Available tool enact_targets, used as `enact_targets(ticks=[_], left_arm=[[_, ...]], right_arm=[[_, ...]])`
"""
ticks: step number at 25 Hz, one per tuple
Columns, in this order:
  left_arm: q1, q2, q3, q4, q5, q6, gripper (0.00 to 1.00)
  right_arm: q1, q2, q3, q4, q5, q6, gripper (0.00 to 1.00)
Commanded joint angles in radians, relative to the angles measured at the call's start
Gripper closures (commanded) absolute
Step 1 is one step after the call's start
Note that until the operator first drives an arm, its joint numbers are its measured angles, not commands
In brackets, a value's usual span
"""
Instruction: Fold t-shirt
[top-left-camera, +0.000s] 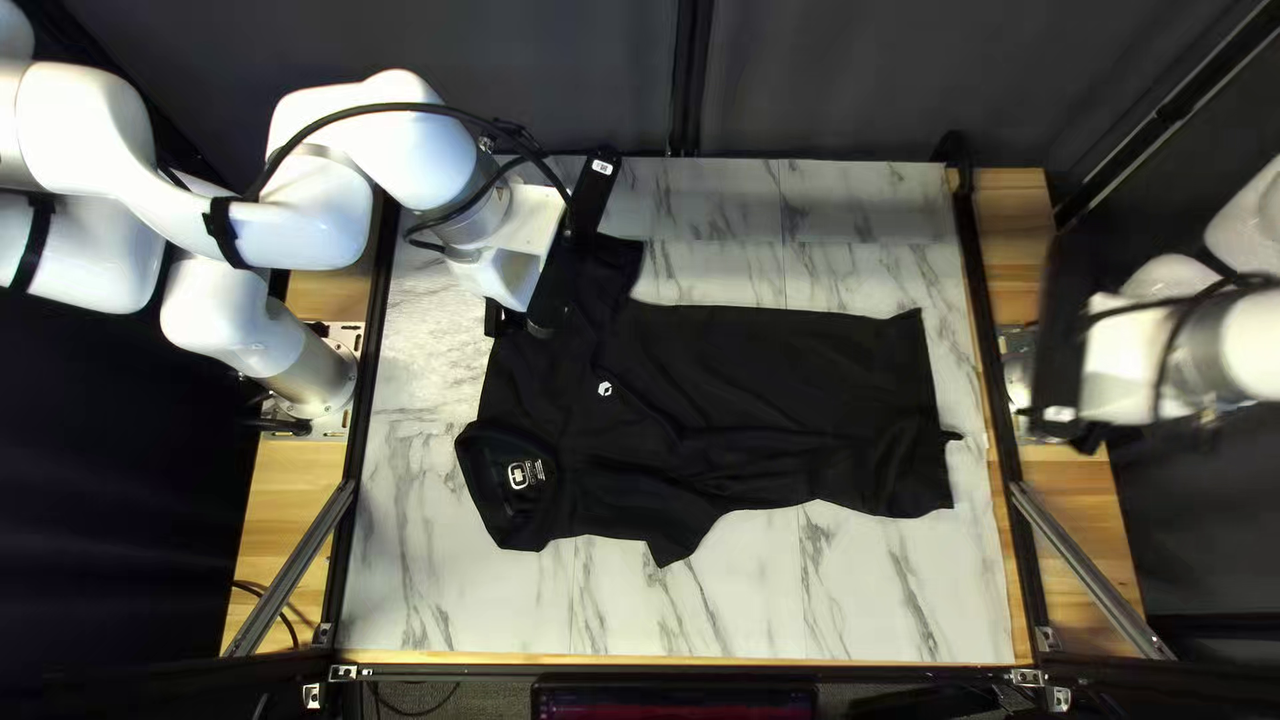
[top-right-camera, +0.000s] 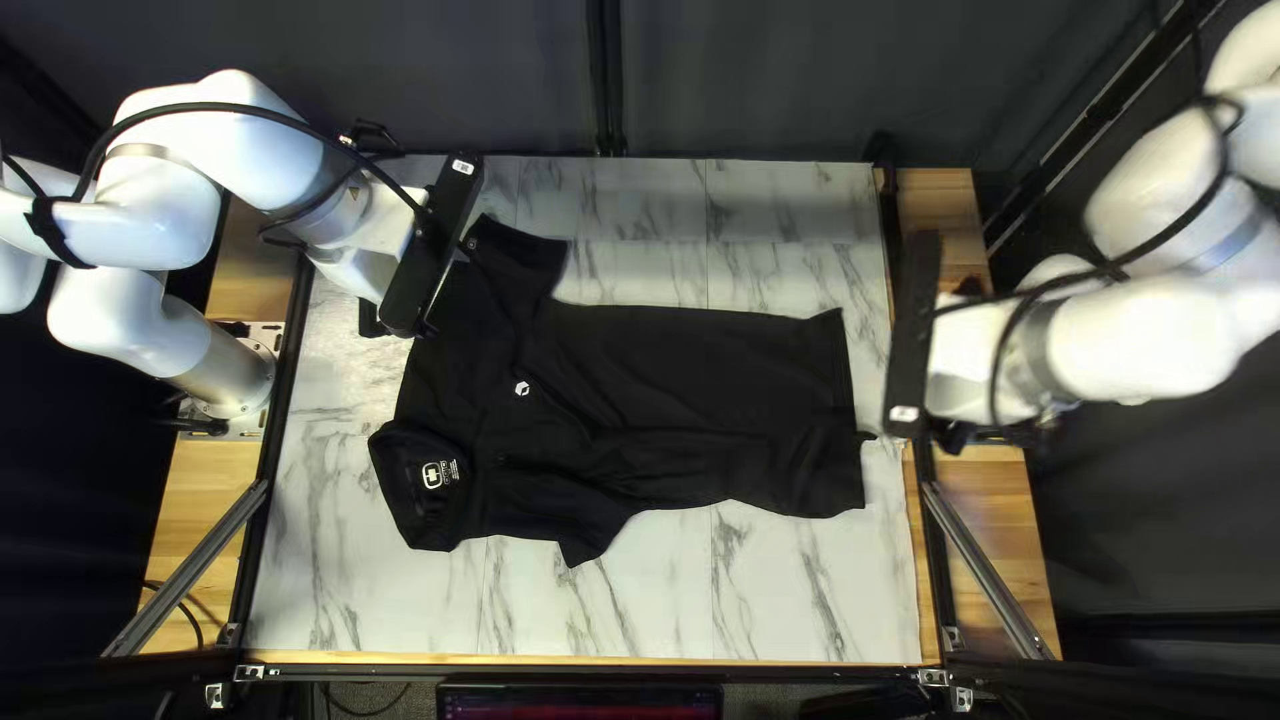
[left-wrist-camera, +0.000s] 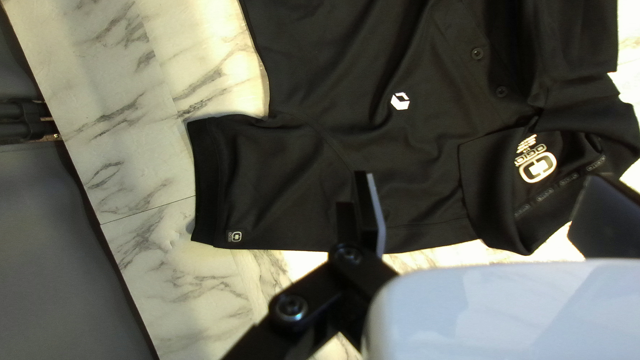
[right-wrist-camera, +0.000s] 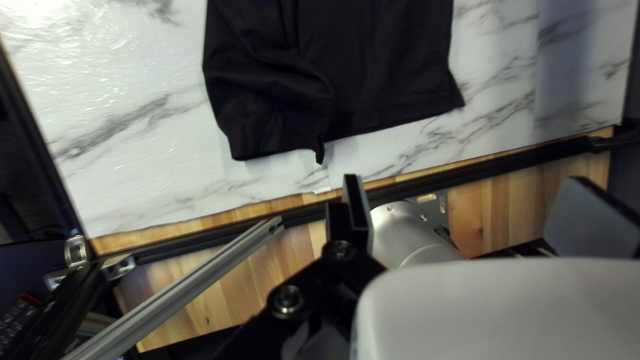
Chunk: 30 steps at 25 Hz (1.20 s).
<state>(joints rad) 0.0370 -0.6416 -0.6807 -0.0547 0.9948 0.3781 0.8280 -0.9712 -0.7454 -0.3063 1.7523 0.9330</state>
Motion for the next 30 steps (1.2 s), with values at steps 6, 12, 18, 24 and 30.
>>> enact_targets(ticks=[6,12,18,24,30], left_arm=[[0.000,0.000,0.000,0.000,0.000,0.000,0.00],[0.000,0.000,0.000,0.000,0.000,0.000,0.00],[0.012,0.087,0.001,-0.040,-0.066,0.041,0.00],[-0.063,0.263,0.119,-0.157,-0.302,0.049,0.00],[-0.223,0.374,0.169,-0.239,-0.429,-0.073,0.00]], right_arm=[[0.000,0.000,0.000,0.000,0.001,0.000,0.00],[0.000,0.000,0.000,0.000,0.001,0.000,0.00],[0.000,0.000,0.000,0.000,0.001,0.000,0.00],[0.000,0.000,0.000,0.000,0.001,0.000,0.00],[0.000,0.000,0.000,0.000,0.001,0.000,0.00]])
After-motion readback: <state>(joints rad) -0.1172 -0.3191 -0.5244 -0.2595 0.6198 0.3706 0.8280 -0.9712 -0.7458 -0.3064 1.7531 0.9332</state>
